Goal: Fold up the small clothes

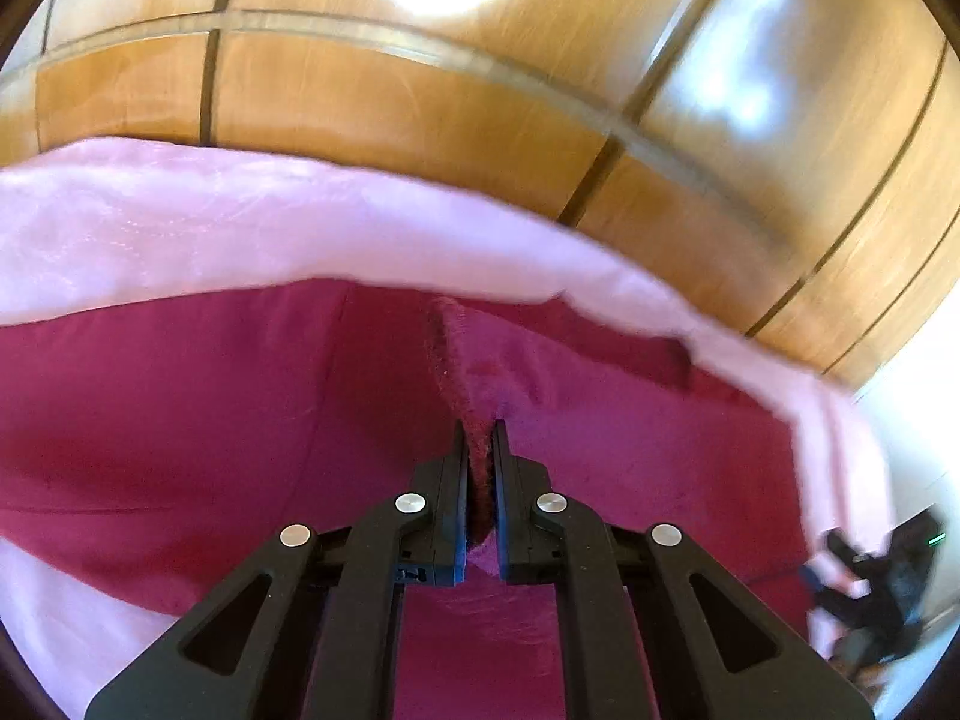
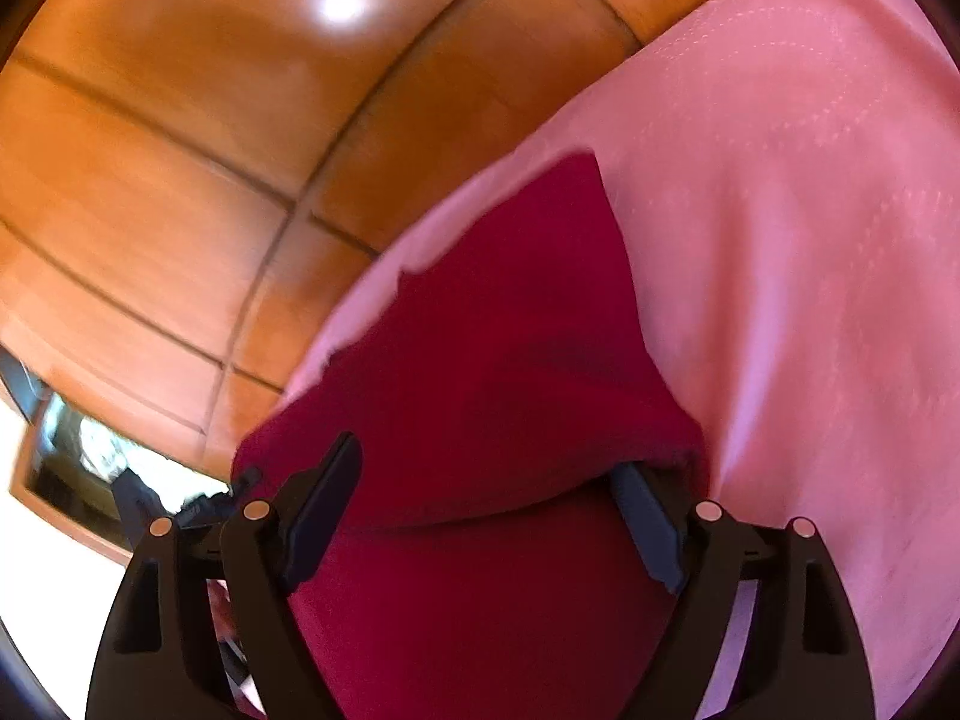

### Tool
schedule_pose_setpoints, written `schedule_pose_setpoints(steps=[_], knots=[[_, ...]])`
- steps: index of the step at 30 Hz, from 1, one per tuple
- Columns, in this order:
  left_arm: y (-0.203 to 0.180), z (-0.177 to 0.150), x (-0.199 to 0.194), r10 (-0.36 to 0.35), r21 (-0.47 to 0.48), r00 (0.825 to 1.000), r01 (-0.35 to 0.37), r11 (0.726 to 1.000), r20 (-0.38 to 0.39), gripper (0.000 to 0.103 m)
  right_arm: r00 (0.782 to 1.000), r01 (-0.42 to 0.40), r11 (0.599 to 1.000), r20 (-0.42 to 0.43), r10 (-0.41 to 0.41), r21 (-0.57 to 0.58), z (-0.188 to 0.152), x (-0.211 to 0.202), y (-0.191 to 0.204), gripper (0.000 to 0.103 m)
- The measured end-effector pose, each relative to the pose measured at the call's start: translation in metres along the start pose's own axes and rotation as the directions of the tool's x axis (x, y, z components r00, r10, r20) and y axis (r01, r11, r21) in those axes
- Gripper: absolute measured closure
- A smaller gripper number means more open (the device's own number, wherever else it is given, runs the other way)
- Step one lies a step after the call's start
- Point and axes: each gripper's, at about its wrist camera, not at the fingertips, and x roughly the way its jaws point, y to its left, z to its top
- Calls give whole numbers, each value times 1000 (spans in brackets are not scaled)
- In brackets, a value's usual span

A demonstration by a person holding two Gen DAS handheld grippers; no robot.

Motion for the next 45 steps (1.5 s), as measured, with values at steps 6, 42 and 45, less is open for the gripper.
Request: schedule_pose_setpoints(steps=[6,42,45], knots=[[2,-12,13,35,8,999,-35,999,-6,97,999,13,983,-27,-18,-183,-6,-30,40,18],[321,-92,-192,388,-780,917,-171,602,98,59,890,440,758,124,-438,-482,-29,72,69,8],[351,-90,-191,403,-821,911,-168,546,82,59,889,442,756,125,-440,-483,-29,72,68,8]])
